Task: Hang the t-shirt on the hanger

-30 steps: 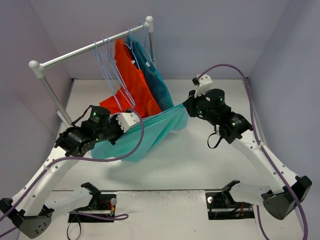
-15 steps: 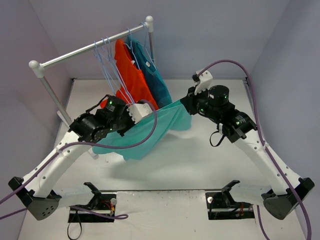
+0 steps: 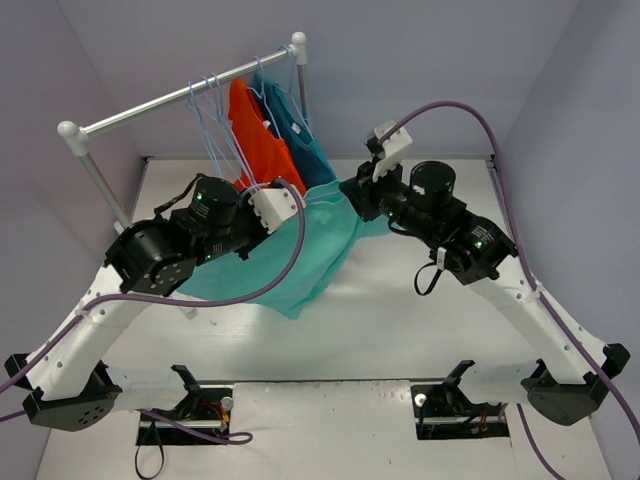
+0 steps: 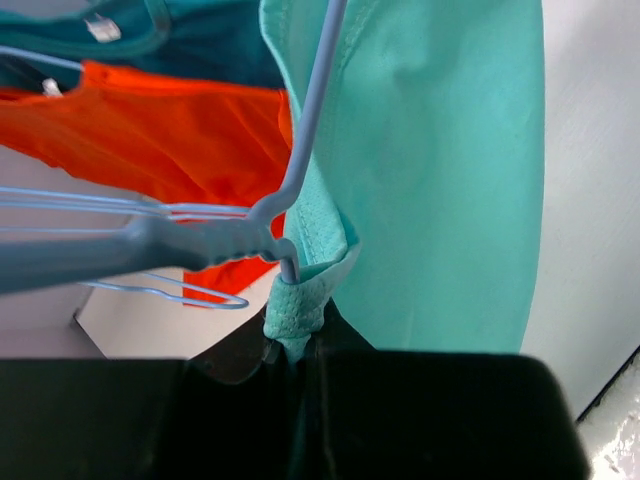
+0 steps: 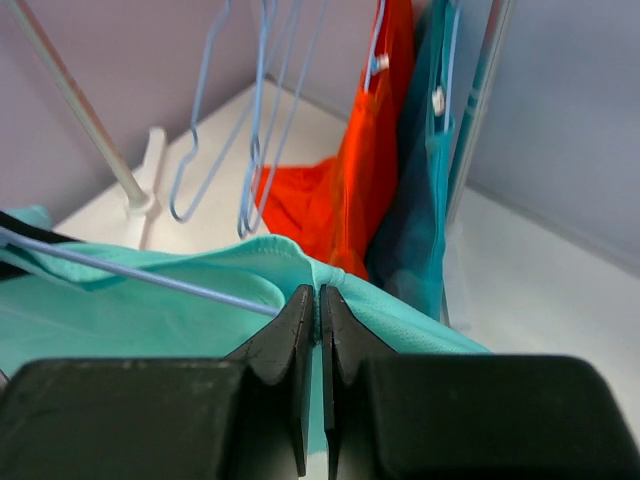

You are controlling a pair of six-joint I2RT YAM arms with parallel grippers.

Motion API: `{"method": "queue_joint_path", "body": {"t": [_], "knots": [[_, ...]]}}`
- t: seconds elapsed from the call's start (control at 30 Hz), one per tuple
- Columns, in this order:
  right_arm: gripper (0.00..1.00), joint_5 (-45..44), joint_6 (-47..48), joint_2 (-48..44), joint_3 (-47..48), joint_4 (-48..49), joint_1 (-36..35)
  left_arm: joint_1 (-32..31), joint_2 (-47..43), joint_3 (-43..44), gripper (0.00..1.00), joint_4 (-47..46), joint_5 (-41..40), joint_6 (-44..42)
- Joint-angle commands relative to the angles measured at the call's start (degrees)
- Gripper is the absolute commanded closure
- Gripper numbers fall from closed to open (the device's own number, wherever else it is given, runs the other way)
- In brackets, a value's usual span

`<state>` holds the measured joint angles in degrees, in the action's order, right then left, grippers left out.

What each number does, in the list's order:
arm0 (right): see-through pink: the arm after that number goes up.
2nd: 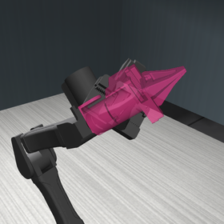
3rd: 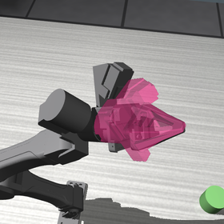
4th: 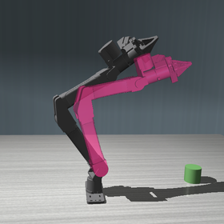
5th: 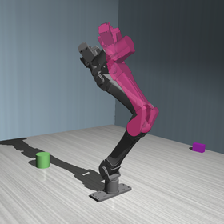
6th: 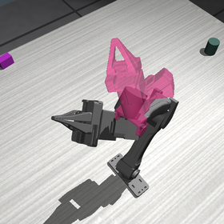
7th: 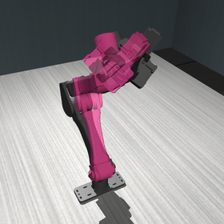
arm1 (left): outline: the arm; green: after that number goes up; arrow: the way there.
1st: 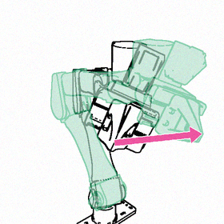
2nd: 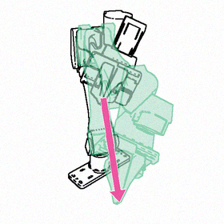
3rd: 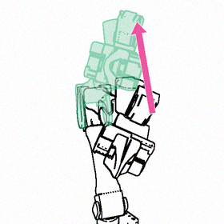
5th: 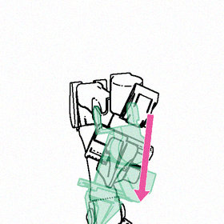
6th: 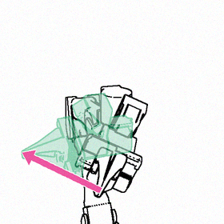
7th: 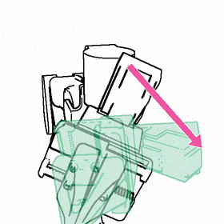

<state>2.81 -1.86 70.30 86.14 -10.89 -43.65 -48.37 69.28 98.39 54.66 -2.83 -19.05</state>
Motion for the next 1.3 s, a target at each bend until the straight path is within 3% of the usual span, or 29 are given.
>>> {"method": "queue_joint_path", "body": {"t": [0.0,0.2,0.33,0.63,0.97,1.27], "knots": [[1.0,2.07,1.05,1.21,6.47,3.95,-1.01,-2.73,-1.36,5.0,1.0,-4.57,-0.32,0.83],[1.0,3.82,0.41,2.12,3.93,3.95,-3.63,-3.05,-4.42,-3.31,1.0,-7.17,0.37,2.96],[1.0,3.63,-0.73,1.47,-2.19,4.12,-5.22,-2.99,-10.79,-14.95,1.0,-15.27,0.25,4.82],[1.0,3.77,-1.4,-0.6,-11.64,4.12,-6.55,-2.79,-16.02,-29.02,1.0,-24.72,-5.77,7.73],[1.0,2.75,-2.51,-2.91,-13.39,4.41,-8.31,-2.79,-13.51,-33.54,1.0,-27.23,-8.37,9.71],[0.96,-0.46,-2.07,-0.67,-14.25,4.74,-9.44,-2.79,-12.2,-32.61,1.0,-29.9,-3.8,8.74]]}}
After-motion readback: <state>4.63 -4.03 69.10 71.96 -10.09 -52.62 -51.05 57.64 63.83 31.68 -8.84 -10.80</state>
